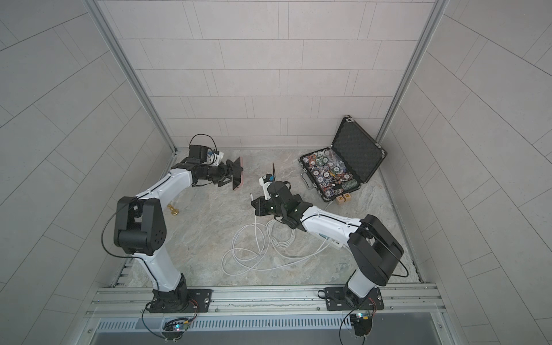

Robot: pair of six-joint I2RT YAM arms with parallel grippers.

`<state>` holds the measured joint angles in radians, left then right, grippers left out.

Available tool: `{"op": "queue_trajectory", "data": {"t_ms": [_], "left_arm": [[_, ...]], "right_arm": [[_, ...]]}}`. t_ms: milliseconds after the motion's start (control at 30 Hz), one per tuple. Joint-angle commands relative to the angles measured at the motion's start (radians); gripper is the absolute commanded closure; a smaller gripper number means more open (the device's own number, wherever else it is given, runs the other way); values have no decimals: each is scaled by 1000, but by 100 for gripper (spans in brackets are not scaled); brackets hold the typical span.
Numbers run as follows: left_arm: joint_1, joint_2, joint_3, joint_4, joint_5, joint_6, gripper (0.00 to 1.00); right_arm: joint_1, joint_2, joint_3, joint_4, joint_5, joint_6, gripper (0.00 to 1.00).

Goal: Plug the charging cable into the phone
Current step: Pick up the phone at the center of the board, then insert the charging cable into the phone.

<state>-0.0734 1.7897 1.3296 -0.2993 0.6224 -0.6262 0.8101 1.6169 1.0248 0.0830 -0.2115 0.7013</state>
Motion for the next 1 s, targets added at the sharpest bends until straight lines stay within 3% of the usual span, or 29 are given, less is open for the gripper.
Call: {"op": "queue_trajectory", "data": {"t_ms": [0,100,500,967], "left_arm": [[43,-56,-109,313,83,-322,44],[73,-79,-182,401,73,-400,44],[74,-162,-272,454,78,-361,44],[40,-207,-330,465,66,-295,44]], "right_arm": [[19,33,52,16,-17,-35,100],[29,62,91,-3,-30,-36,100],[32,182,218,-86,-19,-13,100],[32,224,275,-75,-43,29,100]]}}
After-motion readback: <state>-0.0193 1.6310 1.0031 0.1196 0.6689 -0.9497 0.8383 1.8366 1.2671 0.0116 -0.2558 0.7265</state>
